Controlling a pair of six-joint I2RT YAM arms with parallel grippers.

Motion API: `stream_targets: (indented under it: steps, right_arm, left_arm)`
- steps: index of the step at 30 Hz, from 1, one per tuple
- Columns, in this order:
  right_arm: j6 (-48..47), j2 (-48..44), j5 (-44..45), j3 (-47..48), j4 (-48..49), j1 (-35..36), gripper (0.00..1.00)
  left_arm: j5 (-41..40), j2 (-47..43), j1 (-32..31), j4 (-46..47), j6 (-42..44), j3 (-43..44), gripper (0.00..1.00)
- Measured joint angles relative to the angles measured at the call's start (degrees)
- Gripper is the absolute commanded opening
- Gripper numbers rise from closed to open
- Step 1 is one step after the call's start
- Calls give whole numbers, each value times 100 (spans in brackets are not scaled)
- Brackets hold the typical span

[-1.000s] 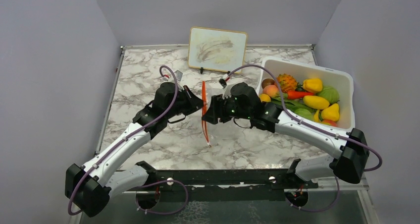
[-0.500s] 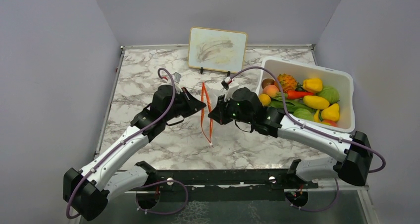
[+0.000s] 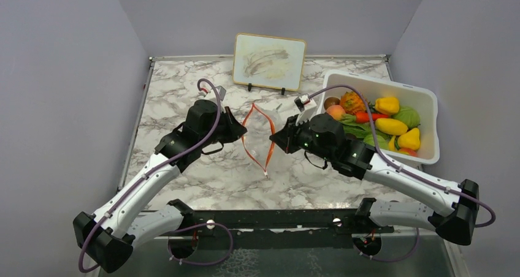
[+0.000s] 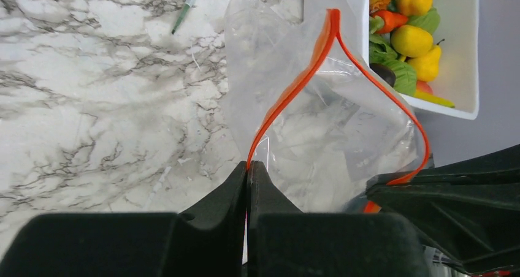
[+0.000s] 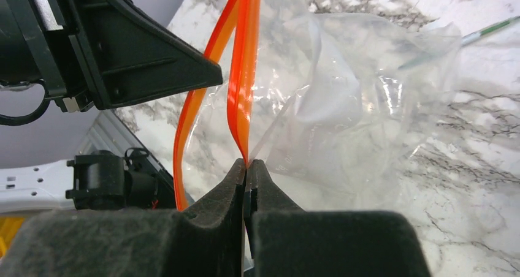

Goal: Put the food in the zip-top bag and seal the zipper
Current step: Open the zipper of the food storage bag.

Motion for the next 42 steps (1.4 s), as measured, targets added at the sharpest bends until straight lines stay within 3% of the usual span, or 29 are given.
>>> stream_targets:
  steps: [5, 12, 19, 25, 30, 34, 35, 37, 38, 42]
  right_arm:
    - [9, -319, 308, -2, 2, 0, 1]
    - [153, -455, 297, -350, 413, 0, 1]
    - [323, -363, -17, -522, 1121, 0, 1]
    - [348, -109, -118, -522, 1576, 0, 1]
    - [348, 66, -162, -522, 1676, 0, 1]
    - [343, 83, -164, -522, 1672, -17, 1]
    - [345, 81, -164, -522, 1676, -13, 1]
    - [348, 68, -166, -527, 1676, -13, 1]
    - [348, 50, -164, -555, 1674, -13, 1]
    - [350, -129, -48, -745, 1554, -9, 1]
  left_arm:
    - [-481, -111, -7, -507, 479, 328, 15]
    - [-898, -619, -7, -1058, 684, 470, 46]
    - [70, -728, -4, -538, 518, 442, 68]
    - [859, -632, -7, 264, 251, -22, 72]
    - [1126, -352, -7, 713, 184, -208, 54]
    - [999, -173, -4, 673, 308, -173, 47]
    - [828, -153, -4, 575, 382, -140, 40]
    - [463, -146, -9, 354, 494, -48, 11]
    - [319, -157, -9, 271, 575, -11, 2]
    - [-435, -361, -9, -2, 800, 101, 0]
